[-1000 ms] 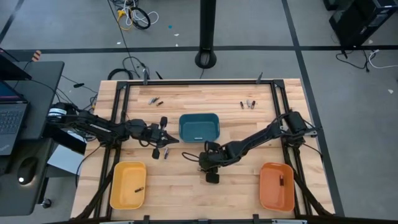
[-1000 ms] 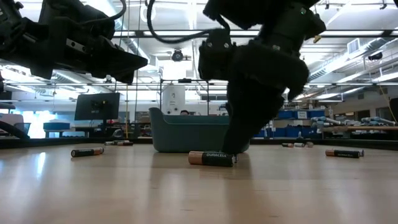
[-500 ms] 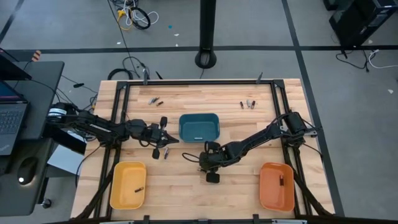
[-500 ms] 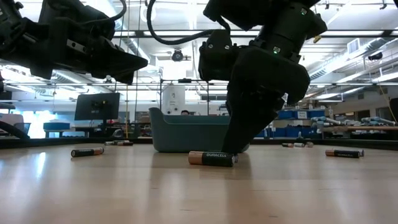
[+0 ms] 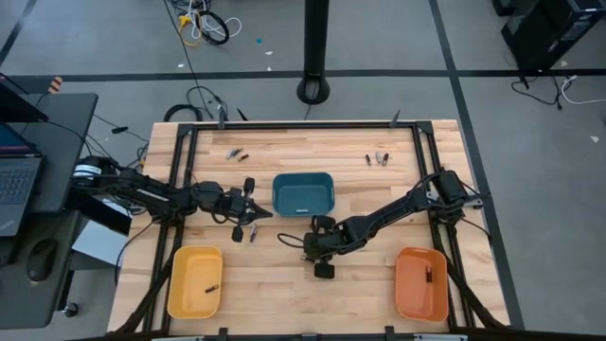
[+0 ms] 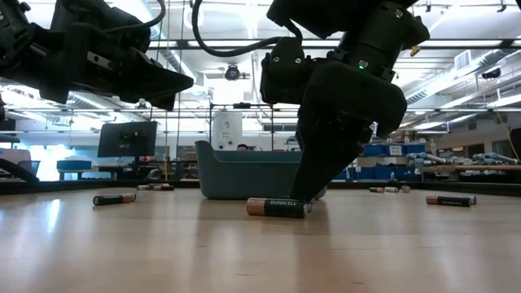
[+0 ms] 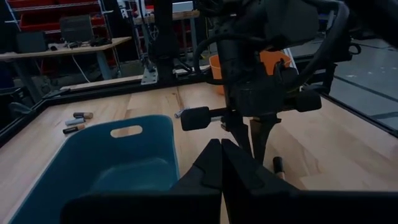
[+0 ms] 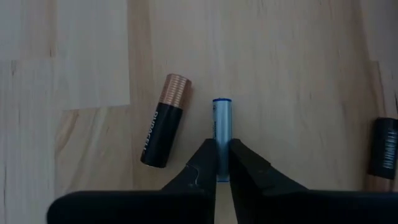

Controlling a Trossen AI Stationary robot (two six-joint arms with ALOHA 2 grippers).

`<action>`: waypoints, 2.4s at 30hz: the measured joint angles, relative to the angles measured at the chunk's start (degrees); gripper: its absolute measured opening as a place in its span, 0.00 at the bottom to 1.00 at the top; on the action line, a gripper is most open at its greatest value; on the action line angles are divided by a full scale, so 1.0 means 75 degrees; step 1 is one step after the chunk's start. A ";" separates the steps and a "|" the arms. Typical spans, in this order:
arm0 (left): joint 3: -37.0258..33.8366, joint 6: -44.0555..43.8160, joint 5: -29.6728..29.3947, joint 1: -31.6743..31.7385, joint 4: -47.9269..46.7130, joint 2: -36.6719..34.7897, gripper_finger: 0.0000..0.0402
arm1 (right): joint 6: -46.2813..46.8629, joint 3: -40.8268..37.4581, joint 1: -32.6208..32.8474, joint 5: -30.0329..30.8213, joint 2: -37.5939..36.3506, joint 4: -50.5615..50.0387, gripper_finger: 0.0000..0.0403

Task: Sort batteries
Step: Put the silver battery into the blue bin

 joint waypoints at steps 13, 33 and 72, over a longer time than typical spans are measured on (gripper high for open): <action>0.0000 0.0006 -0.0001 0.0000 -0.0005 0.0000 0.01 | -0.0439 0.0911 0.0012 -0.0025 0.0044 -0.1175 0.02; 0.0000 0.0160 -0.0006 0.0000 -0.0012 0.0000 0.01 | 0.1223 0.1095 0.0214 -0.0714 0.0032 -0.0689 0.38; 0.0006 0.0382 -0.1690 -0.1539 -0.0417 0.0000 0.01 | 0.0603 0.1089 0.0253 0.0265 0.0714 -0.0898 0.33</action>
